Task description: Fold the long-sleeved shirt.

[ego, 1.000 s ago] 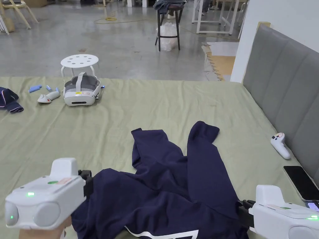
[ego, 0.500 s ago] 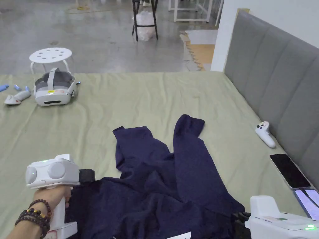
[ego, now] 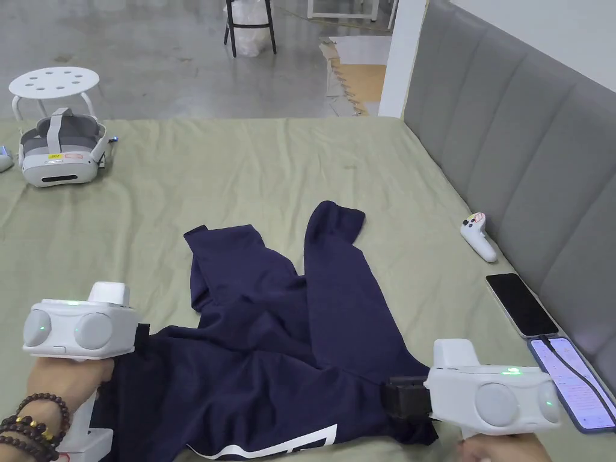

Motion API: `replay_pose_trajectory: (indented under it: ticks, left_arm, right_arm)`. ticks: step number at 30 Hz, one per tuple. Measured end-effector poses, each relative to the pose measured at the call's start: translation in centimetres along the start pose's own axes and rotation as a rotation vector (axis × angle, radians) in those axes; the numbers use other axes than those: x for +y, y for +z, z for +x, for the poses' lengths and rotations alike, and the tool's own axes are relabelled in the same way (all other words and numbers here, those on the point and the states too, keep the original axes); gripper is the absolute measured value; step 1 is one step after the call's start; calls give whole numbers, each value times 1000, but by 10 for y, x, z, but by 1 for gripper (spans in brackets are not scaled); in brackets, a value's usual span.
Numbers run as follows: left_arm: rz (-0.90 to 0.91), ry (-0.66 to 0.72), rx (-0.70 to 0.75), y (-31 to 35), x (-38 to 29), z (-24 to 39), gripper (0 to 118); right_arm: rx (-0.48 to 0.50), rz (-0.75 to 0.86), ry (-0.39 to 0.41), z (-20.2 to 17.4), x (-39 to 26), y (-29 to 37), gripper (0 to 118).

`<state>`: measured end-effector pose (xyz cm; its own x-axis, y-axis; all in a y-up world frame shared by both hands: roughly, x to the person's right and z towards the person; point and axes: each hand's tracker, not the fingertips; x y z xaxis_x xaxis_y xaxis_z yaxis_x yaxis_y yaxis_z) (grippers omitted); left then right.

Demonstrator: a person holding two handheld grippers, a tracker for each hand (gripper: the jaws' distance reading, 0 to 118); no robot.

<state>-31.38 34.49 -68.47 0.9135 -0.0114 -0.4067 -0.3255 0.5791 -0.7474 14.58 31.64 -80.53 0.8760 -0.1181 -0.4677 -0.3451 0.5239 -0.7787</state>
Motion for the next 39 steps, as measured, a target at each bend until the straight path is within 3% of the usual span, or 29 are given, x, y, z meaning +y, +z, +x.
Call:
replay_pose_trajectory:
  ticks: [1, 2, 3, 4, 6, 11, 17, 22, 26, 31, 34, 39]
  left_arm:
    - [16, 4, 4, 9, 2, -2, 16]
    - [30, 12, 5, 17, 4, -5, 16]
    - [52, 14, 2, 32, 4, -1, 16]
    - [84, 40, -22, 45, 5, -3, 16]
    - [119, 73, -60, 68, 7, -7, 16]
    - [296, 94, -111, 134, 27, -23, 16]
    - [550, 137, -126, 220, 103, -46, 16]
    - [688, 166, -111, 270, 208, -67, 16]
    - [742, 190, -115, 298, 289, -79, 16]
    - [778, 222, -100, 319, 363, -75, 16]
    - [808, 237, -101, 320, 386, -68, 16]
    - [771, 227, -88, 274, 379, -57, 16]
  right_arm:
    - [3, -26, 14, -6, 1, -9, 98]
    - [-13, -71, 28, -8, 2, -19, 72]
    - [-12, -95, 45, -8, 2, -29, 34]
    - [54, -111, 54, -9, 0, -38, 28]
    - [5, -61, 77, -17, 4, -27, 6]
    - [70, 200, 155, -36, 55, 53, 6]
    - [95, 528, 263, -62, 197, 160, 6]
    - [9, 726, 313, -89, 340, 235, 6]
    - [12, 779, 289, -103, 431, 284, 7]
    - [-23, 836, 249, -109, 497, 317, 7]
    - [-8, 851, 180, -105, 514, 318, 7]
    - [-33, 786, 187, -95, 496, 261, 7]
